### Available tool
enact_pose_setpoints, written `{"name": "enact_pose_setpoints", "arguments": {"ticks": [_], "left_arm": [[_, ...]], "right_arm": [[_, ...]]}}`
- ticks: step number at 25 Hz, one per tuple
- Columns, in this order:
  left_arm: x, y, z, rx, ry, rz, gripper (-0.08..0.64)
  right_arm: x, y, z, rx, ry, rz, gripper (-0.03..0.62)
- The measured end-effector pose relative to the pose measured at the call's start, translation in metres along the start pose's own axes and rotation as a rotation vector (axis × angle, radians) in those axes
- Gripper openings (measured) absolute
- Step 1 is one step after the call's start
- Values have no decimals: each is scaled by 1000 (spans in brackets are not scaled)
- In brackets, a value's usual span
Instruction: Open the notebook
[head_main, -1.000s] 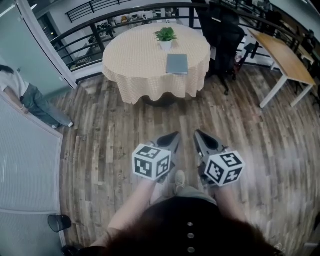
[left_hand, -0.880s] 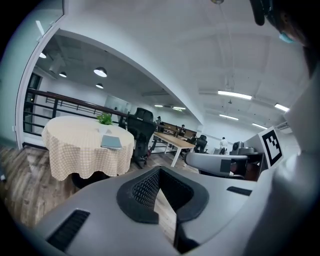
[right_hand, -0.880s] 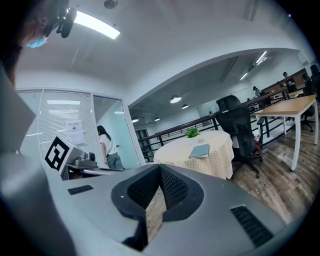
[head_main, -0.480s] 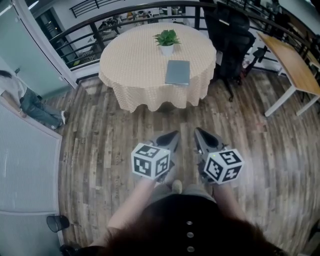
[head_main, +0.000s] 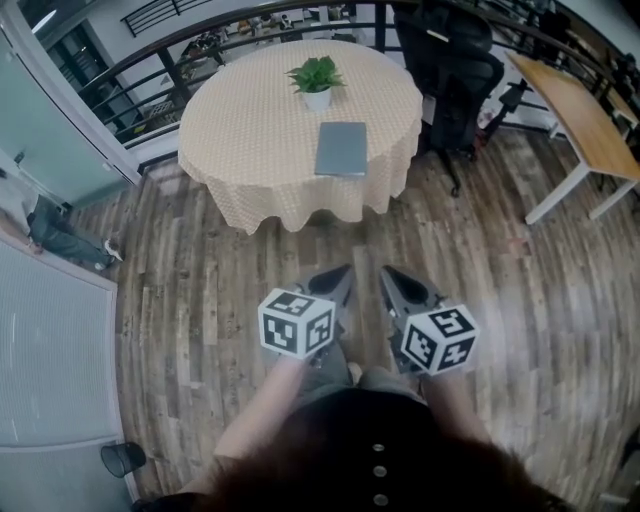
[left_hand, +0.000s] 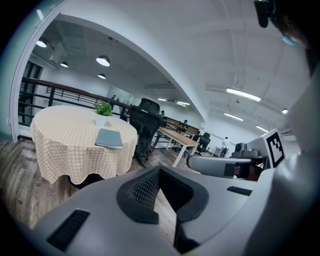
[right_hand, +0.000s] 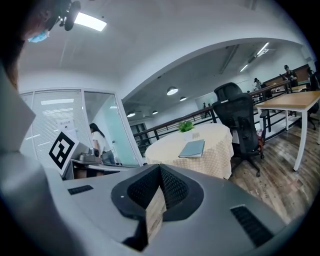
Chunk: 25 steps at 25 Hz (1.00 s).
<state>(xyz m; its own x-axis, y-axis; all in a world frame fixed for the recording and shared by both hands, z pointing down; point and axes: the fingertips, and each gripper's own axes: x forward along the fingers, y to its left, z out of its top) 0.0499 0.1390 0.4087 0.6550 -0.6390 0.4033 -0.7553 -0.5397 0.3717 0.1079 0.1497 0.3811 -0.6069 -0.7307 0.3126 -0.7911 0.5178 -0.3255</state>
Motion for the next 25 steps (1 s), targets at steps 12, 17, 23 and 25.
{"name": "enact_pose_setpoints", "arguments": {"ticks": [12,17,23,25], "left_arm": [[57,59,47,10,14,-31,11],[84,90,68,18,31,-50,11],[113,130,104,46,53,-78,11],[123,143,118,52,53,-89,11]], "right_arm": [[70,-44,34,17,-12,-44,11],[115,-66,56,13,-14,-76,11],[168,-87,87,20,-18,-112,11],[185,-94,98,19,-20,-123,11]]}}
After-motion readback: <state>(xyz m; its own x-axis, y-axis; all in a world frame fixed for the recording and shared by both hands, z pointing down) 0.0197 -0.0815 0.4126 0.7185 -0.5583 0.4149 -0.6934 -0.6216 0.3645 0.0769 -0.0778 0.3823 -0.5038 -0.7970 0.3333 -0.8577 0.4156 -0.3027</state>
